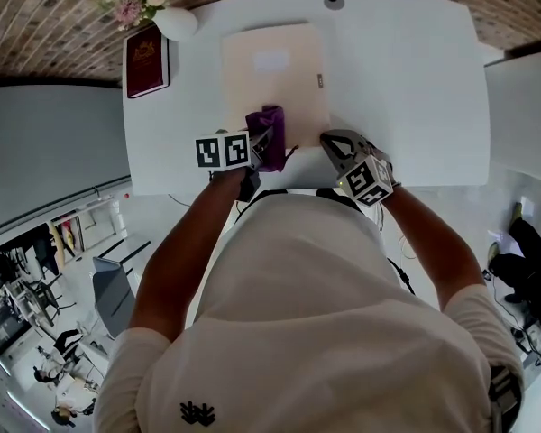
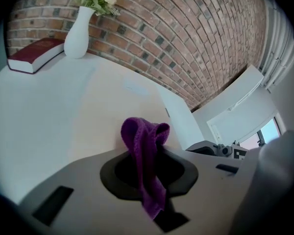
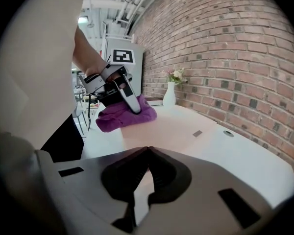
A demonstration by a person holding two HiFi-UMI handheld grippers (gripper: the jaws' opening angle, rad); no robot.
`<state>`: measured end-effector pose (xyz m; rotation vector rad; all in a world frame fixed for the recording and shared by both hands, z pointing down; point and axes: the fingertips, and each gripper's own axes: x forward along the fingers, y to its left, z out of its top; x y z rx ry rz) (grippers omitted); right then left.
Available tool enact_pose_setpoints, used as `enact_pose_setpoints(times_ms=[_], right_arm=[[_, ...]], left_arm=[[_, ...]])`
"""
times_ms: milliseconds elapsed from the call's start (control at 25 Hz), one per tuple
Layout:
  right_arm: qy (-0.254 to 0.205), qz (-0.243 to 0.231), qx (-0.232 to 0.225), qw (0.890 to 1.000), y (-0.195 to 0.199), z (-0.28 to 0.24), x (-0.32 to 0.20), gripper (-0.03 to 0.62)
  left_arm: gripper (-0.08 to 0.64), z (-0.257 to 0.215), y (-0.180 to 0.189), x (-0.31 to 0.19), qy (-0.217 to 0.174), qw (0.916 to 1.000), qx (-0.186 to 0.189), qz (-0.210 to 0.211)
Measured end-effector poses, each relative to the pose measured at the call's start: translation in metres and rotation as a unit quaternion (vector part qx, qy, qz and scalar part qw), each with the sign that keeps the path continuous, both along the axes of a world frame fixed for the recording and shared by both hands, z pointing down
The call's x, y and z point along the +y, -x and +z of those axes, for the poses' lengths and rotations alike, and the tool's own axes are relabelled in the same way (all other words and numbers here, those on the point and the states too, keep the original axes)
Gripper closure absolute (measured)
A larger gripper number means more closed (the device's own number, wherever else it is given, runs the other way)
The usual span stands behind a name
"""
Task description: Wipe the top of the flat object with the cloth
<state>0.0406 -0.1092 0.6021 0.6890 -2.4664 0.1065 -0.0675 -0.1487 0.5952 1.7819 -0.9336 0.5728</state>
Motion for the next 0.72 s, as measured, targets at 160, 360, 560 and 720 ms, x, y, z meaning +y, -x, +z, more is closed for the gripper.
enact_pose_setpoints(times_ms=[160,360,560,720], right_arm=[[0.001,0.002,0.005,1.000,0.002,-0.001,0.000,0.563],[0.003,0.006,0.008,1.000,0.004,0.000,0.001,0.563],[0.009,0.017,0.006,1.000,0.004,-0.003,0.002,0.563],[0.010,0.021,0.007,1.000,0.002,-0.005,0.005,0.563]], left_arm=[[0.495,0.000,0.032,0.003,-0.002,0.9999,-0.011,-0.010],[0.495,0.000,0.064,0.007,-0.005,0.9995,-0.028,-0.017],[0.495,-0.003,0.096,0.010,-0.007,0.9984,-0.049,-0.028],[0.495,-0.011,0.112,0.011,-0.009,0.9981,-0.049,-0.038]])
